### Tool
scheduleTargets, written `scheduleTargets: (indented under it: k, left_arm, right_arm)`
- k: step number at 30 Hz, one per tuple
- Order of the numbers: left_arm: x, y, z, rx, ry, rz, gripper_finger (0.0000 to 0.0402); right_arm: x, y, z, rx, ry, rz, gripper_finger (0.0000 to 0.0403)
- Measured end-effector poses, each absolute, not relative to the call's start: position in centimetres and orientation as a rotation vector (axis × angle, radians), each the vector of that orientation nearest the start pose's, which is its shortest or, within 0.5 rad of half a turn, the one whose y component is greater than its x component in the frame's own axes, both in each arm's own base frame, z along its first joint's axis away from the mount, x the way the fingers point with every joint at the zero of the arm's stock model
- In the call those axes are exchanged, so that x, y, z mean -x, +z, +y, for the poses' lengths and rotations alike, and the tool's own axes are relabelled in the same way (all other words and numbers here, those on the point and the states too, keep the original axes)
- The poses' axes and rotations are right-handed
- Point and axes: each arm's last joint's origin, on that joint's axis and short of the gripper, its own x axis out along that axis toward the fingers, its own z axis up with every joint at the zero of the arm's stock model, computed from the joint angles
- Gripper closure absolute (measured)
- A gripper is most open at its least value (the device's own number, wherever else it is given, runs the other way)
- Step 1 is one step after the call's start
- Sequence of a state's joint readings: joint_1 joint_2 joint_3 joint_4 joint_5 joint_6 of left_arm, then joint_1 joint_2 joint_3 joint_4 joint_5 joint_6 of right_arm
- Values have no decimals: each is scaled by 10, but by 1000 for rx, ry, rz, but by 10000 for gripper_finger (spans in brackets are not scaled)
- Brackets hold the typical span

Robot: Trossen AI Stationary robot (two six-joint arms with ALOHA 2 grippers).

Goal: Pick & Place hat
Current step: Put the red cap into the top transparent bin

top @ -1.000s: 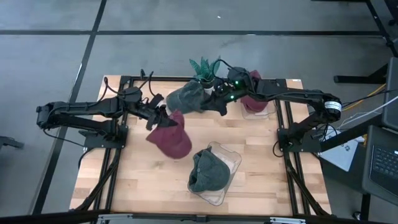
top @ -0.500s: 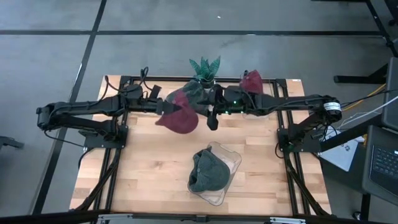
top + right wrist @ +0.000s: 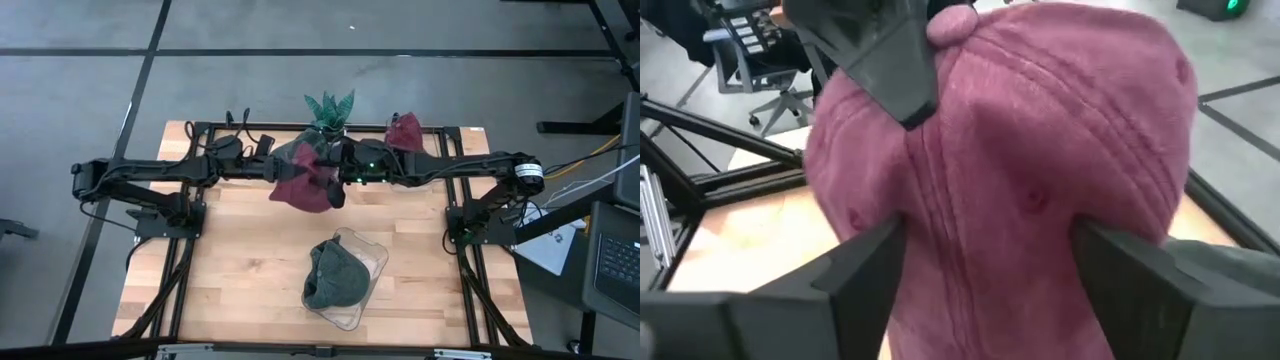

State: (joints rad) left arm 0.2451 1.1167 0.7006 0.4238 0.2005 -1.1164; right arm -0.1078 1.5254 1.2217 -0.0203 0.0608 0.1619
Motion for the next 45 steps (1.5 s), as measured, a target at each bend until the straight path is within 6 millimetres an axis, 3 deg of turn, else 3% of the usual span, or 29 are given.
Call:
scheduleTargets:
  k: [10, 15, 18, 25, 27, 33, 40, 45]
  left_arm:
    - [-255, 291, 59, 1116, 48, -74, 398]
    - [-258, 291, 58, 1123, -7, -78, 398]
    - [-258, 292, 58, 1103, -9, -79, 398]
    - [-255, 293, 65, 1065, -29, -75, 398]
    - [-254, 293, 68, 1049, -54, -59, 394]
    - [-251, 295, 71, 962, -87, -52, 361]
    - [-249, 295, 75, 965, -131, -24, 291]
    - [-246, 297, 80, 988, -153, -37, 238]
  right_arm:
    - [-359, 314, -41, -229, -200, 272, 102]
    - [-360, 312, -43, -257, -232, 271, 124]
    - [-360, 312, -43, -256, -233, 275, 171]
    - [-360, 311, -43, -270, -200, 281, 357]
    - [-360, 312, -43, -263, -199, 281, 386]
    - [-357, 314, -42, -263, -201, 287, 384]
    - [-356, 312, -42, -264, -195, 310, 390]
    - [-348, 312, -43, -209, -194, 438, 390]
